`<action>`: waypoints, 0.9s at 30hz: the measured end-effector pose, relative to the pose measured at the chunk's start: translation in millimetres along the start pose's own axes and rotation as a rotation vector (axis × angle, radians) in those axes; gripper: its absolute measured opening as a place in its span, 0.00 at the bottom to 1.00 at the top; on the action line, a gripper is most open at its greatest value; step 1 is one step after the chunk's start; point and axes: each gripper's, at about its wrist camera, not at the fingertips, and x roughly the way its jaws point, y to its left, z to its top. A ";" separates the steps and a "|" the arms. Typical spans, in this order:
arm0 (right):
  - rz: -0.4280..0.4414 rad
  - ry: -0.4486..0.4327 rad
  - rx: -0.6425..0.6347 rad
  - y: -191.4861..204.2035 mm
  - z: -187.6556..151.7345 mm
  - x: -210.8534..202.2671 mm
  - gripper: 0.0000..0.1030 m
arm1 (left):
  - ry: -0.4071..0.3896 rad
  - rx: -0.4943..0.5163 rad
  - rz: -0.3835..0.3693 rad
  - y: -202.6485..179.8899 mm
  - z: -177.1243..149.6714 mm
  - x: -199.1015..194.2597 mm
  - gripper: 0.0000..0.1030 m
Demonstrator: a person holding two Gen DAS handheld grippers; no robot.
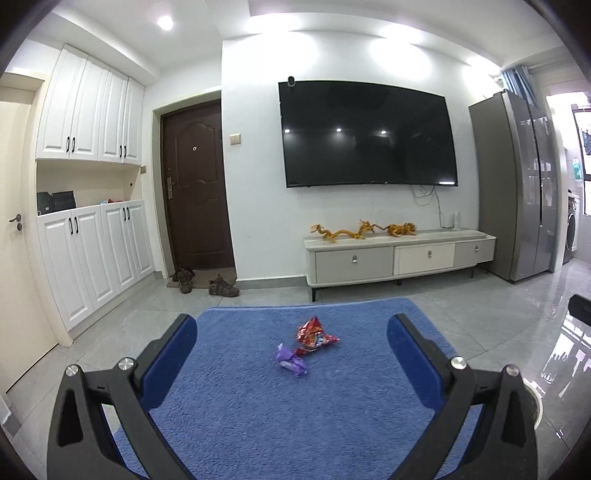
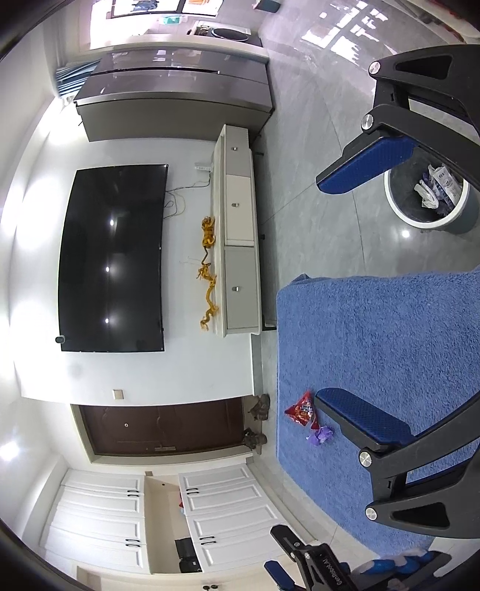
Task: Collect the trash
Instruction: 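Move both open tools back toward the red chip bag and purple wrapper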
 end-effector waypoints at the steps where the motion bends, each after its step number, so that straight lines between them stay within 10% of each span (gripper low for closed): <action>1: 0.002 0.008 0.002 -0.3 -1.3 4.1 1.00 | 0.006 0.001 0.001 2.2 -1.0 2.3 1.00; 27: 0.119 0.181 0.017 -1.9 -14.5 114.4 0.98 | 0.243 -0.016 -0.032 62.7 -26.5 108.4 1.00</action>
